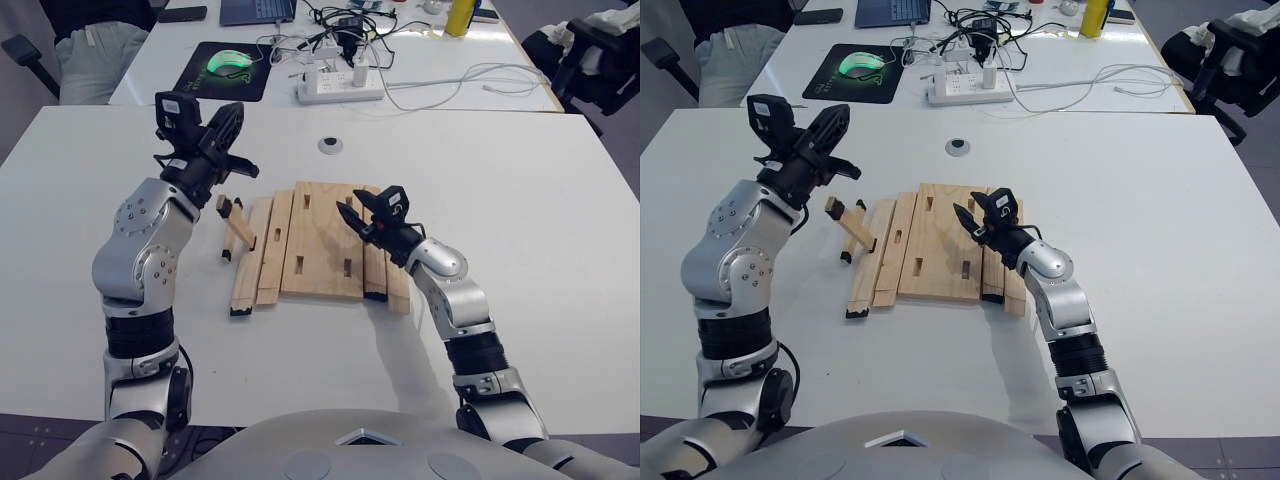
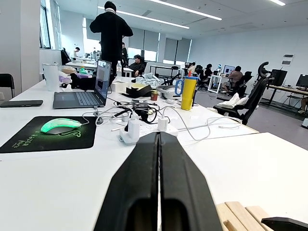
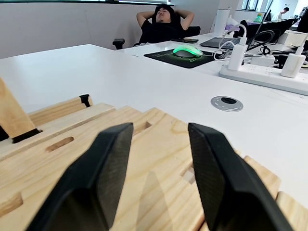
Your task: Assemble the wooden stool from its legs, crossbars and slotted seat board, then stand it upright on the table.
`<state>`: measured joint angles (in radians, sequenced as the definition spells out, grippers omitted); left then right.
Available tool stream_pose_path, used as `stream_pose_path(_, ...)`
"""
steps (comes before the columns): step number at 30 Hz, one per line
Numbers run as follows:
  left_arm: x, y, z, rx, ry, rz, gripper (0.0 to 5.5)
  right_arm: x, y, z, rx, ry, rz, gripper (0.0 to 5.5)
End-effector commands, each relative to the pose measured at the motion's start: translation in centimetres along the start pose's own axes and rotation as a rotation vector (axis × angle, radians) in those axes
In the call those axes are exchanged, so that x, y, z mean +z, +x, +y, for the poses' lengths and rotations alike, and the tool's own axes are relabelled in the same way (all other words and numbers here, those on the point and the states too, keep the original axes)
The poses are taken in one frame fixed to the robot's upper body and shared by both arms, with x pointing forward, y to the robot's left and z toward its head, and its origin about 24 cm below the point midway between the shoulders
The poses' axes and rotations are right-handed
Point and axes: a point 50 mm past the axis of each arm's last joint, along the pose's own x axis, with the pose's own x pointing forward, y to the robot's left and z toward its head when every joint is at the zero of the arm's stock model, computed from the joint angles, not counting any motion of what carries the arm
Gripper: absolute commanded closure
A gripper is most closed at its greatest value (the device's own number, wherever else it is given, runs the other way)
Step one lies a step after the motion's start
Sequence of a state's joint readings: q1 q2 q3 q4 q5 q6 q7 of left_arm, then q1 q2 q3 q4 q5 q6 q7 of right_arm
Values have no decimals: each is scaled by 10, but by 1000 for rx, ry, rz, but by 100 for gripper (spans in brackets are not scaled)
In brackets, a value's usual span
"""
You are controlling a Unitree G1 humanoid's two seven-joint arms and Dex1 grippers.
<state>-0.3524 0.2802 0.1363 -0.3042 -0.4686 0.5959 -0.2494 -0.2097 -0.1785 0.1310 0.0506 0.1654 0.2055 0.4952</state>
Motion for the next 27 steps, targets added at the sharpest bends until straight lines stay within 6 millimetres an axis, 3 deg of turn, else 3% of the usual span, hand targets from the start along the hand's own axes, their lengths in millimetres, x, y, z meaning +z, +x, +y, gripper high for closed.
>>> stream_pose_path(1,-13,-1,0,-4,-9,41,547,4,1,0,7,-11,-2,336)
stream_pose_path(13,-36,-6,1,-7,-25,104,547,6,2,1,20,-13,-3,336)
stream_pose_path(21,-39,-8,1,-1,-31,107,547,7,2,1,30,-17,-1,336)
stream_pose_path(27,-24,-4,-1,-10,-27,59,547,6,1,0,25,-16,3,336)
